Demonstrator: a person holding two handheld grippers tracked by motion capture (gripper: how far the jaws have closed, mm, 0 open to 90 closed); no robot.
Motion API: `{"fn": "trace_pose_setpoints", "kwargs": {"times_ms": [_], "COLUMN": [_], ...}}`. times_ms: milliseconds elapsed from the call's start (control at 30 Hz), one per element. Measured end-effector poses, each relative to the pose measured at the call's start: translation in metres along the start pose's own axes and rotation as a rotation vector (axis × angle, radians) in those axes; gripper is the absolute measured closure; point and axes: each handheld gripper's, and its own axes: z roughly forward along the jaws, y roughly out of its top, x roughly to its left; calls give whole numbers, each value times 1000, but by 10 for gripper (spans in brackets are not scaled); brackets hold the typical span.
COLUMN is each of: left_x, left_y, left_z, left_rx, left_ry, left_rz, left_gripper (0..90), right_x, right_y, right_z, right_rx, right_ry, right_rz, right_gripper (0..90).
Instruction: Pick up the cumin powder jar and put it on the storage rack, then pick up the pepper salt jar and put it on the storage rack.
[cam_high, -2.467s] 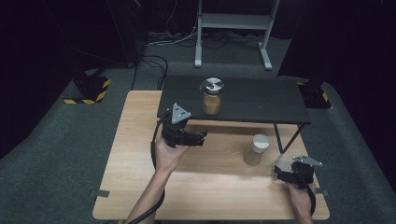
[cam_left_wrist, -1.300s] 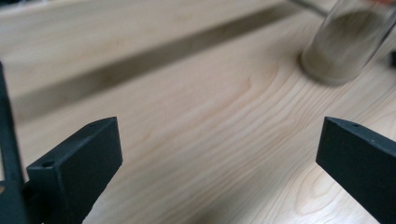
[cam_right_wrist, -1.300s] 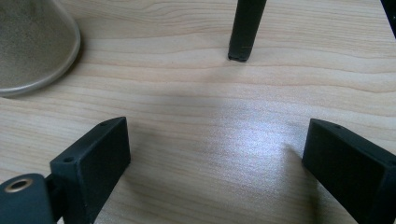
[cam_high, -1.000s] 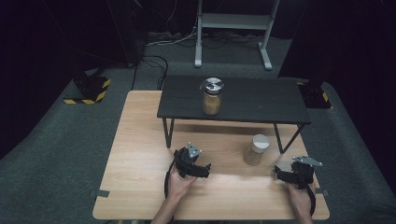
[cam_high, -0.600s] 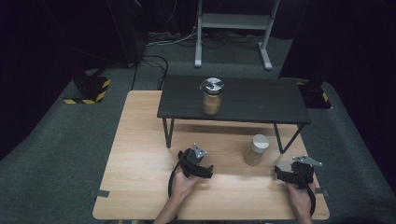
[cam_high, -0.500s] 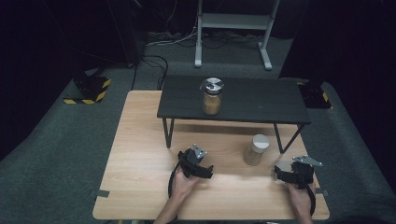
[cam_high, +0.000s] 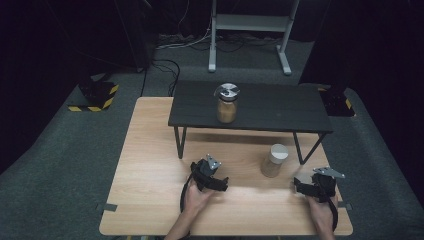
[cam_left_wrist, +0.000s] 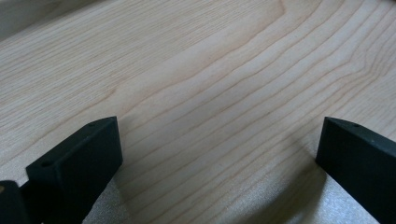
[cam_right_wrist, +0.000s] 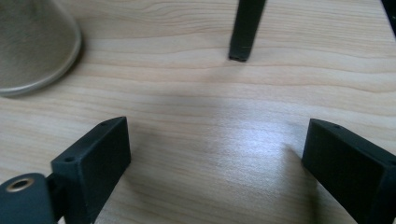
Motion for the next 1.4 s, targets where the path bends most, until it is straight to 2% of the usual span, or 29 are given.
{"fn": "trace_pose_setpoints", "kwargs": {"times_ms": [167,300,567,733,967,1300,1400], "left_x": [0,0,0,0,0,-1,-1], "left_y": [0,0,0,1,0,0,1], "left_z": [0,0,0,0,0,1,0], "left_rx": [0,0,0,2,2,0,3], "left_ry": [0,0,0,1,1,3,4], "left_rz": [-1,0,0,2,0,-6,-4], "left_gripper": [3,4,4,4,4,4,4], "right_x": [0,-1,-1,2,13,27,28], "right_y": [0,-1,-9,-8,6,27,32], "right_z": [0,-2,-11,-19,-19,-6,0], "right_rx": [1,-2,-2,-25,-34,-52,-62], "right_ry": [-1,20,101,171,239,291,298], "right_rz": [1,-4,-53,-106,-169,-231,-231], "right_gripper": [74,80,59,42,39,52,61]}}
